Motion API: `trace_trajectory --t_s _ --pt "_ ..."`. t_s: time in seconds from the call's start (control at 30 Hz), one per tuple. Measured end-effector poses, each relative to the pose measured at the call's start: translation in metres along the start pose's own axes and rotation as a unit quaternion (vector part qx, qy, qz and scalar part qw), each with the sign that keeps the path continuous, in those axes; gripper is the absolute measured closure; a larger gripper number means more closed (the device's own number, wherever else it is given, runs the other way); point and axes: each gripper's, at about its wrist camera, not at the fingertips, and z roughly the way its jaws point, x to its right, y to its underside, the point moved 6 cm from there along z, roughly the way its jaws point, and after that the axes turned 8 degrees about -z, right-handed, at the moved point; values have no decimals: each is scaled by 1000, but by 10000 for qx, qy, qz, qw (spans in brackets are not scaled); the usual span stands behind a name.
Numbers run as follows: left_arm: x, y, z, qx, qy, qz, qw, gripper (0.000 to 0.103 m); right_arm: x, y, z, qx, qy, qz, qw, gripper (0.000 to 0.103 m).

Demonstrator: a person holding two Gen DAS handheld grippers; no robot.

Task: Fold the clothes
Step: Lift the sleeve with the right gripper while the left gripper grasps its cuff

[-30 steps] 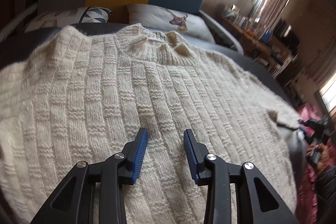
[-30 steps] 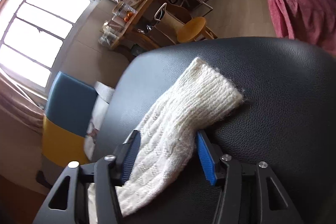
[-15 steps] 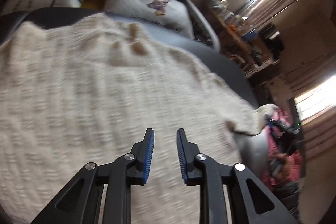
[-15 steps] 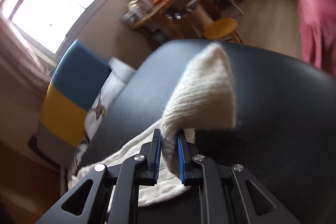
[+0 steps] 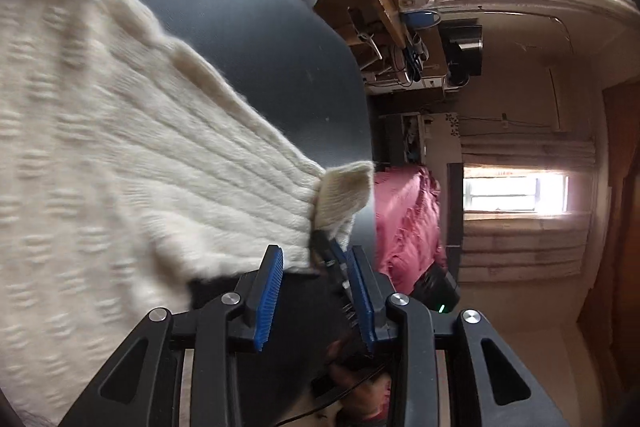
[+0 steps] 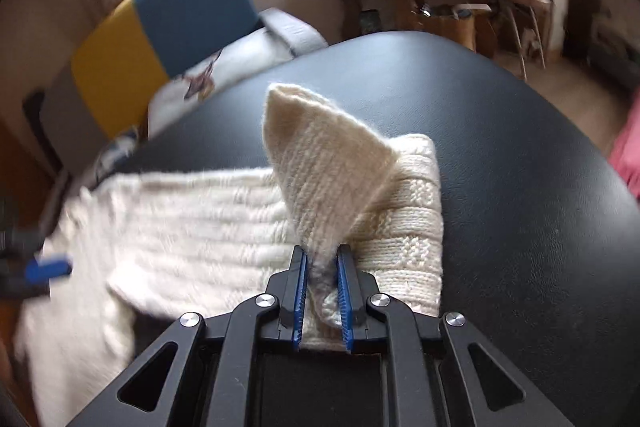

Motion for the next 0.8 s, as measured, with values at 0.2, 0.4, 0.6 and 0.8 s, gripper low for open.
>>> trace_trajectory --t_s 0.2,0.4,0.6,0.8 --pt "23 -17 47 -151 -192 27 9997 67 -22 10 1 -68 476 -1104 9927 82" --pt "29 -36 85 -346 -328 -165 9987 67 -23 10 2 48 493 -1189 9917 81" --pt "29 -59 98 -317 -194 -542 9978 67 -28 9 4 113 545 -1254 9905 77" --pt "30 -60 124 -623 -569 -381 9957 67 -30 8 6 151 586 -1306 9896 75"
